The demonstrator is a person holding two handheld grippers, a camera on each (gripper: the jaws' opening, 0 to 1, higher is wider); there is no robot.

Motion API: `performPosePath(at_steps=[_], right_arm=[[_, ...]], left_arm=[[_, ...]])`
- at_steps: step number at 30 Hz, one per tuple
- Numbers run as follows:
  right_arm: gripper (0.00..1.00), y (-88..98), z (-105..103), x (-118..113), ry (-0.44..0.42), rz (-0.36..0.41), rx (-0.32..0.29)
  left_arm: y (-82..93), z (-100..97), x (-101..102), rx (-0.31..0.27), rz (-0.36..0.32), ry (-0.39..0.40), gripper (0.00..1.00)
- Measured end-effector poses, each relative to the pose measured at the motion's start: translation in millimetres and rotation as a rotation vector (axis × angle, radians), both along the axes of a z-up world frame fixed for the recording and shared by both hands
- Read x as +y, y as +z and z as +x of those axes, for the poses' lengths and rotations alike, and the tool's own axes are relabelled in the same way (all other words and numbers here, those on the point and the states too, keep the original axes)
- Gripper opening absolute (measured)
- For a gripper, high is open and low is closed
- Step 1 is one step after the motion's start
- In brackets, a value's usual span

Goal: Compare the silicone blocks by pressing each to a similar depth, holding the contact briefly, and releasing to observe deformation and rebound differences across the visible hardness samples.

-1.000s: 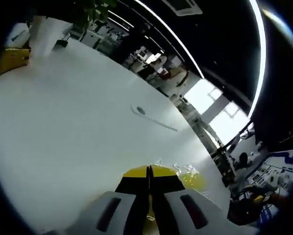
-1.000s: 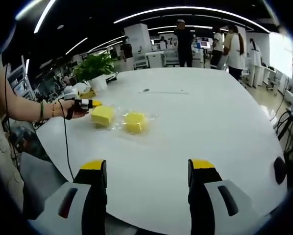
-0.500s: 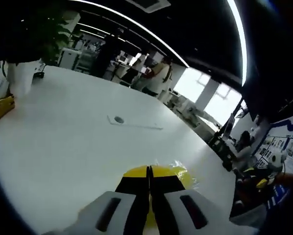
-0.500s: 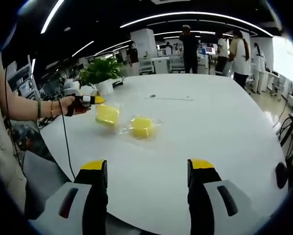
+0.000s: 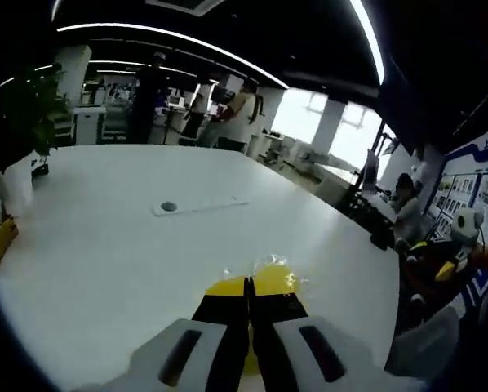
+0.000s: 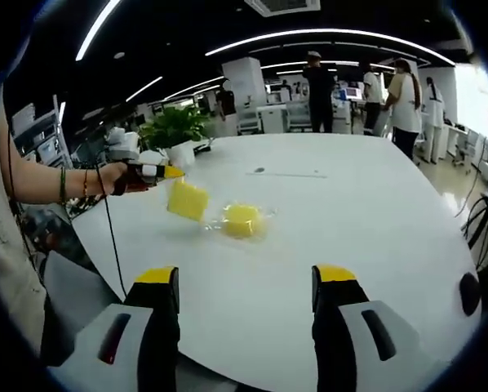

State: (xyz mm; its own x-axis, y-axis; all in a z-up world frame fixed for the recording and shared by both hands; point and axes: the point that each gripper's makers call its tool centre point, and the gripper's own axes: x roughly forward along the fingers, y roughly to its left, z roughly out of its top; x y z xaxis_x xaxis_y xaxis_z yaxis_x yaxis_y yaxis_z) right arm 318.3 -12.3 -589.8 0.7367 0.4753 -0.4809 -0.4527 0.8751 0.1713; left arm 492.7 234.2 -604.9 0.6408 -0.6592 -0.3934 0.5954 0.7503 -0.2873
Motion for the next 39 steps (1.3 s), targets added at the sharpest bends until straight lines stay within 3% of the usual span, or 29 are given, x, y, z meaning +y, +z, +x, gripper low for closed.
performPosePath(at_steps=[8,17,24,33,39], right_arm=[[0.61,9.2,-1,0,0.014,0.009,-0.033],[0.62,20.3,3,0,0.029,0.038,-0.065],[0.65,35.4,4,1,0.077,0.047,-0.097],[0.66,51.4,4,12,0.198,0.018,-0.121],[0.67,68.1,7,27,0.357,-0.024,-0.145]], left_arm=[[15.4,-10.6,0,-0.026,0.028,-0.002,0.00],[51.6,-25.8,6,-0.072,0.023,0.004,0.00],[87.5,-38.0,-1,-0.135,0.010,-0.014,0.00],[125.7,-59.5,-17,-0.212,0.012,-0.082,0.00],[146.5,-74.2,-27,-0.251,0.016,-0.150,0.00]])
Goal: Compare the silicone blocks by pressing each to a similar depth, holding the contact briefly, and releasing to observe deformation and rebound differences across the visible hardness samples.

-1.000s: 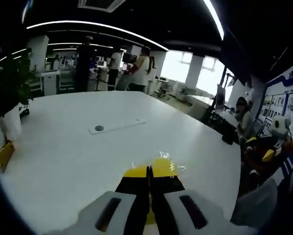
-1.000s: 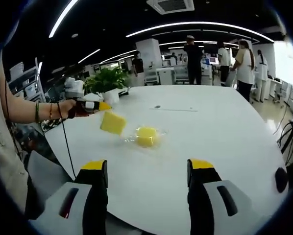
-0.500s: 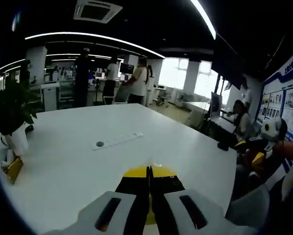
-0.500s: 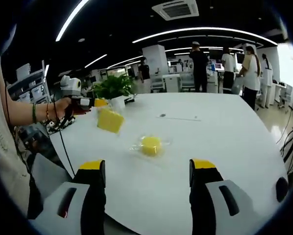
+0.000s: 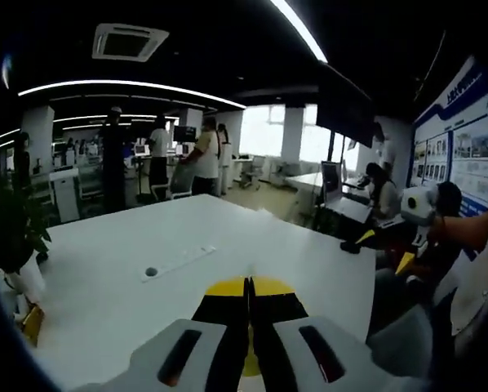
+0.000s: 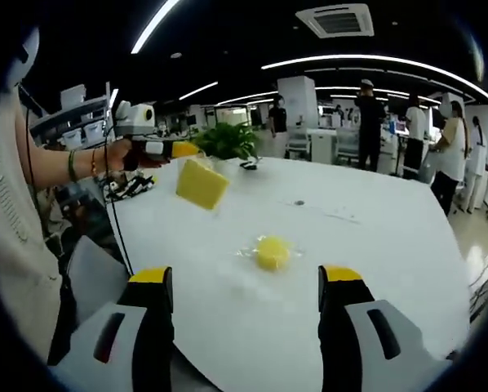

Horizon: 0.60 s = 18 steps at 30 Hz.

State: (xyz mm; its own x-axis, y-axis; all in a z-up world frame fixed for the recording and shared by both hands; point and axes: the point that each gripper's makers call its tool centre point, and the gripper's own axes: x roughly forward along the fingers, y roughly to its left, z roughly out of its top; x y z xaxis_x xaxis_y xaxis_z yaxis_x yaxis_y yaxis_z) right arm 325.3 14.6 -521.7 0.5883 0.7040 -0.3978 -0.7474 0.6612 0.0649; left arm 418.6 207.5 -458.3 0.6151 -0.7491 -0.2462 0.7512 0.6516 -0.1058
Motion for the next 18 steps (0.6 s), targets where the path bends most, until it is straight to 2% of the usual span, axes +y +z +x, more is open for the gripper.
performPosePath(at_steps=[4,9,15,18], right_arm=[[0.68,12.1,10,5,0.067,-0.037,-0.025],[0.69,27.1,29,20,0.141,-0.078,-0.055],[0.72,43.7,52,56,0.300,-0.151,-0.100],[0.73,47.3,62,74,0.350,-0.159,-0.103]], left_arm=[[13.9,-8.9,-5,-0.036,0.013,-0.047,0.00],[22.7,-15.9,-12,-0.054,0.031,-0.105,0.00],[29.6,-17.5,-26,-0.069,0.040,-0.173,0.00],[30.5,-16.1,-32,-0.072,0.051,-0.198,0.00]])
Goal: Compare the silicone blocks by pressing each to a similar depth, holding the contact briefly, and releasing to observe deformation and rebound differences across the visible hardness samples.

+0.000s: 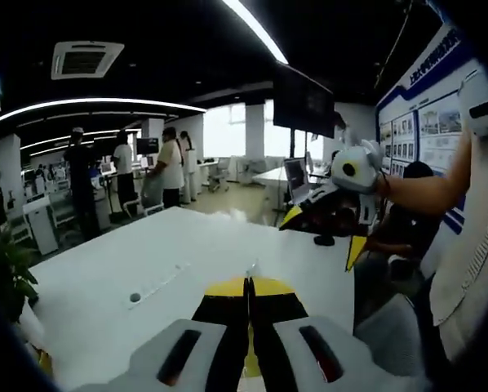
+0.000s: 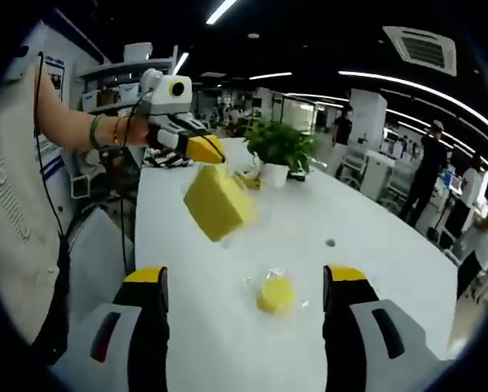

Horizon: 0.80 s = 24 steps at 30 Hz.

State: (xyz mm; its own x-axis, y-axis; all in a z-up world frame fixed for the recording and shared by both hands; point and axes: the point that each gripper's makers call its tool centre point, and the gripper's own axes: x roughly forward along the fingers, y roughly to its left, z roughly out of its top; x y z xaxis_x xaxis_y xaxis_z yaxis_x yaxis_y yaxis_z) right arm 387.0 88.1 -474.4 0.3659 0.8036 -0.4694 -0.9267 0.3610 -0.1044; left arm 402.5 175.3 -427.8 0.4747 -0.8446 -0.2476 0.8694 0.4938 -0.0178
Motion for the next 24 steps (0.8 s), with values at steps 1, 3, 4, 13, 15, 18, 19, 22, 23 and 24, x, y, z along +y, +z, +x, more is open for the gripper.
performPosePath(at_steps=[1,3,4,13,15,18,19,22,23,24], right_arm=[[0.73,0.0,2,5,0.018,-0.009,0.002],[0.73,-2.1,10,19,0.063,-0.032,-0.001],[0.73,-4.4,12,23,0.079,-0.045,0.005],[0.72,-28.9,17,53,0.211,-0.140,0.053],[0.72,-34.5,15,56,0.239,-0.160,0.069],[0.71,-41.7,14,60,0.266,-0.186,0.086],[0.70,-42.7,14,61,0.270,-0.188,0.087],[0.69,-44.6,11,66,0.292,-0.189,0.088],[0.68,-44.6,10,69,0.302,-0.185,0.084],[0.67,-44.5,9,71,0.310,-0.180,0.084]], left_arm=[[0.4,0.5,-2,-0.001,0.001,-0.006,0.00],[0.4,0.7,-7,-0.003,0.013,-0.033,0.00],[0.1,1.5,-8,-0.008,0.022,-0.039,0.00],[0.1,0.1,-24,-0.013,0.046,-0.117,0.00],[0.3,-1.0,-27,-0.014,0.048,-0.130,0.00],[0.9,-3.4,-33,-0.018,0.050,-0.159,0.00],[0.8,-4.9,-34,-0.020,0.053,-0.172,0.00],[-0.3,-8.9,-39,-0.023,0.059,-0.200,0.00],[-0.6,-10.6,-41,-0.023,0.061,-0.212,0.00],[-0.6,-11.5,-42,-0.023,0.059,-0.217,0.00]])
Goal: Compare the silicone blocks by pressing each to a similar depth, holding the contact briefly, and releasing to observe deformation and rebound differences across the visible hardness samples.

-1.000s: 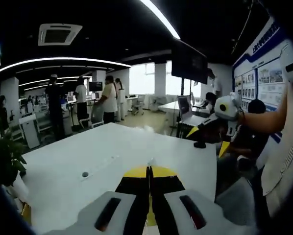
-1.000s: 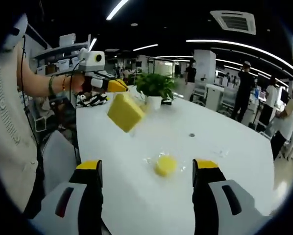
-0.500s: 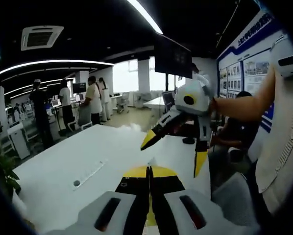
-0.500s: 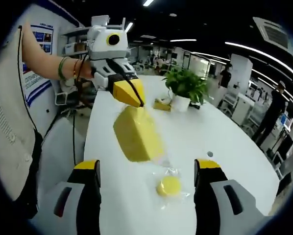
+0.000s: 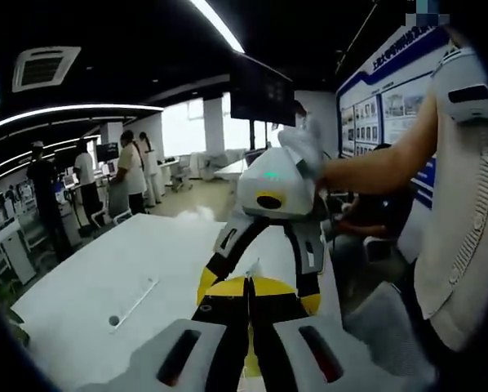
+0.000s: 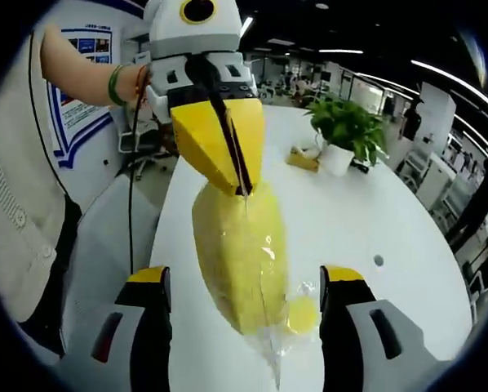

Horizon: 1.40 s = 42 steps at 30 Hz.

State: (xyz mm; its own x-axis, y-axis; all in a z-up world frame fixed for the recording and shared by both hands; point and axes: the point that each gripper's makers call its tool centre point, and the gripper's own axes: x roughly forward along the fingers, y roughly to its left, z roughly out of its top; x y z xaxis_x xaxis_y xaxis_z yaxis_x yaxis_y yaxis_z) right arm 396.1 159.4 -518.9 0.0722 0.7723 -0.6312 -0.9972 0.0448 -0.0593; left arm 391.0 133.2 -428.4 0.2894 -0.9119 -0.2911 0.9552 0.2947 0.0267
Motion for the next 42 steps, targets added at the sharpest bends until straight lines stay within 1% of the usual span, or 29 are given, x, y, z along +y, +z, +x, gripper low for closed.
performPosePath(at_steps=[3,5,9,11,13,15,19,22,27,31,33,34,35,37,39,40,42], right_arm=[[0.62,-2.7,-2,7,0.012,0.006,0.007],[0.54,-1.9,-1,10,0.032,0.017,-0.024],[0.43,1.9,-6,15,0.047,0.049,0.000],[0.43,1.7,-6,16,0.049,0.048,0.007],[0.39,1.5,-9,16,0.061,0.045,0.008],[0.37,1.7,-11,16,0.070,0.046,0.009],[0.33,2.4,-13,16,0.076,0.044,-0.008],[0.29,4.6,-15,15,0.082,0.050,-0.014],[0.21,8.6,-21,16,0.078,0.062,-0.003],[0.15,10.9,-30,16,0.081,0.066,0.038],[0.12,10.2,-33,15,0.086,0.050,0.041],[0.11,8.7,-35,14,0.096,0.040,0.052],[0.10,6.1,-39,12,0.101,0.021,0.080],[0.08,4.8,-40,13,0.109,0.015,0.065],[0.07,5.0,-40,13,0.102,0.018,0.075],[0.07,5.5,-39,14,0.100,0.026,0.051],[0.06,4.7,-39,14,0.099,0.020,0.046]], left_arm=[[0.1,-2.5,-3,0.001,-0.001,-0.014,0.00],[0.5,-5.3,-5,0.006,-0.004,-0.027,0.00],[4.5,-11.4,-9,-0.007,-0.014,-0.052,0.00],[6.0,-13.0,-9,-0.013,-0.017,-0.059,0.00],[6.3,-15.7,-10,-0.020,-0.012,-0.069,0.00],[6.2,-16.8,-10,-0.024,-0.010,-0.071,0.00],[6.2,-19.9,-10,-0.025,-0.010,-0.074,0.00],[7.4,-22.6,-10,-0.028,-0.012,-0.076,0.00],[12.0,-26.6,-10,-0.040,-0.019,-0.081,0.00],[14.8,-31.5,-10,-0.040,-0.027,-0.091,0.00],[14.6,-33.5,-11,-0.041,-0.027,-0.094,0.00],[14.1,-34.7,-12,-0.039,-0.026,-0.096,0.00],[12.4,-36.3,-12,-0.037,-0.020,-0.100,0.00],[10.8,-37.3,-12,-0.037,-0.016,-0.100,0.00],[10.7,-37.8,-12,-0.034,-0.019,-0.098,0.00],[10.8,-37.8,-12,-0.033,-0.019,-0.096,0.00],[10.1,-38.3,-13,-0.033,-0.014,-0.096,0.00]])
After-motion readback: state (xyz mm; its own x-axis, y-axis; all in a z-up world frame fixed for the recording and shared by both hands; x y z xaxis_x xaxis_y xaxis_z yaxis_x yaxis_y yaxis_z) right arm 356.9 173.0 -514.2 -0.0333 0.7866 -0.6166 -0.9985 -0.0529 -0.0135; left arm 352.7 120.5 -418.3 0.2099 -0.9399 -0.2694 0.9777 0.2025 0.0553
